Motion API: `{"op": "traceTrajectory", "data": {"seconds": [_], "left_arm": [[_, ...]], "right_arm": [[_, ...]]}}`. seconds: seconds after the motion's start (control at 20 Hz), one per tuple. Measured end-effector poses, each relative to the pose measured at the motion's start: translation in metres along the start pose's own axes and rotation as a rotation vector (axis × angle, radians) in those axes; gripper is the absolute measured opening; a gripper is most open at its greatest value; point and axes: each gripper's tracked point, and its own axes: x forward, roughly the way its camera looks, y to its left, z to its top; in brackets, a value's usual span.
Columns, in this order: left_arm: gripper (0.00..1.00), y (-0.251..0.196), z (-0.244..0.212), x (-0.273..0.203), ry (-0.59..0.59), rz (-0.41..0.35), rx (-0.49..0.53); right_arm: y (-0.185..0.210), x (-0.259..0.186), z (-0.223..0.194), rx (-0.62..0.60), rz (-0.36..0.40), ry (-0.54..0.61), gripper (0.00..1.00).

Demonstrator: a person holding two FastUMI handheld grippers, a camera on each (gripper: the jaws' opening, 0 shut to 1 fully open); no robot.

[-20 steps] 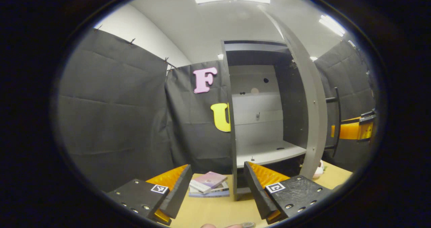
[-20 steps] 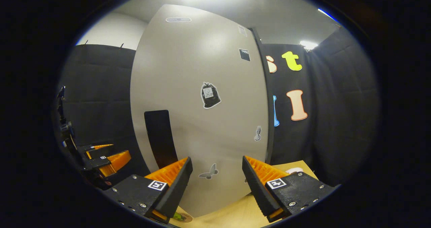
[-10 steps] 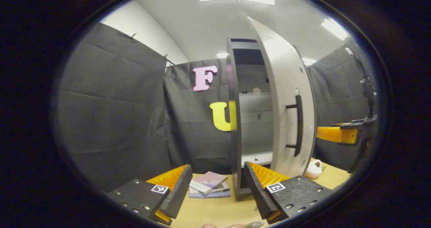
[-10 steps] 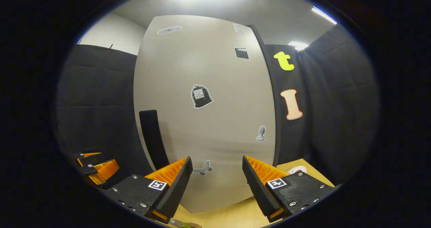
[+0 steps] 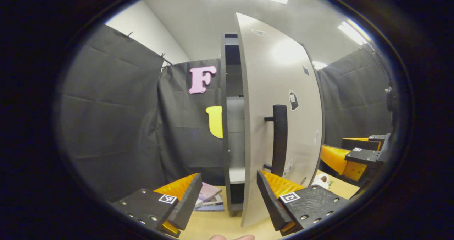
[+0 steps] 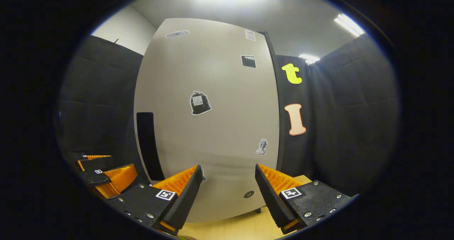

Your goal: Open the cabinet door with the right hand, grasp the bottle in the cabinet with the left hand and place it on the coaster, then close the cabinet door with the right hand.

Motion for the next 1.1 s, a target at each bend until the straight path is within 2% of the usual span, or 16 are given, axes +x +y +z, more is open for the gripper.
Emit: {"op": "traceTrajectory", "data": {"seconds": [0.1, 0.25, 0.4, 0.45, 0.55, 0.6, 0.65, 0.8, 0.85, 0.9, 1.1], "left_arm": [[0.92, -0.005, 0.003, 0.004, 0.001, 0.019, 0.002], [0.92, -0.019, 0.013, 0.007, -0.005, 0.022, 0.001], [0.84, -0.037, 0.020, 0.012, 0.002, -0.015, 0.008], [0.89, -0.039, 0.027, 0.011, -0.016, -0.014, 0.007], [0.85, -0.042, 0.039, 0.010, -0.050, -0.002, 0.012], [0.92, -0.046, 0.038, 0.012, -0.047, -0.005, 0.011], [0.92, -0.051, 0.038, 0.015, -0.050, -0.023, 0.001], [0.88, -0.061, 0.037, 0.015, -0.049, -0.040, 0.017], [0.89, -0.060, 0.036, 0.014, -0.049, -0.041, 0.013], [0.92, -0.063, 0.036, 0.015, -0.048, -0.051, 0.004], [0.92, -0.069, 0.047, 0.014, -0.079, -0.066, 0.027]], "right_arm": [[-0.009, 0.002, 0.001, 0.013, 0.001, 0.003, 0.89], [-0.021, 0.007, 0.007, 0.033, 0.000, 0.006, 0.92], [-0.028, 0.012, 0.015, 0.028, 0.003, 0.008, 0.92], [-0.027, 0.014, 0.017, 0.027, 0.006, 0.001, 0.92], [-0.024, 0.016, 0.021, 0.019, 0.017, -0.011, 0.92], [-0.025, 0.015, 0.021, 0.006, 0.015, -0.003, 0.92], [-0.027, 0.012, 0.021, -0.005, 0.013, -0.005, 0.92], [-0.030, 0.006, 0.020, 0.004, 0.006, -0.013, 0.92], [-0.032, 0.006, 0.017, 0.013, -0.003, -0.005, 0.95], [-0.034, 0.005, 0.016, 0.017, -0.010, 0.001, 0.93], [-0.042, 0.006, 0.017, -0.011, -0.044, 0.000, 0.92]]}}
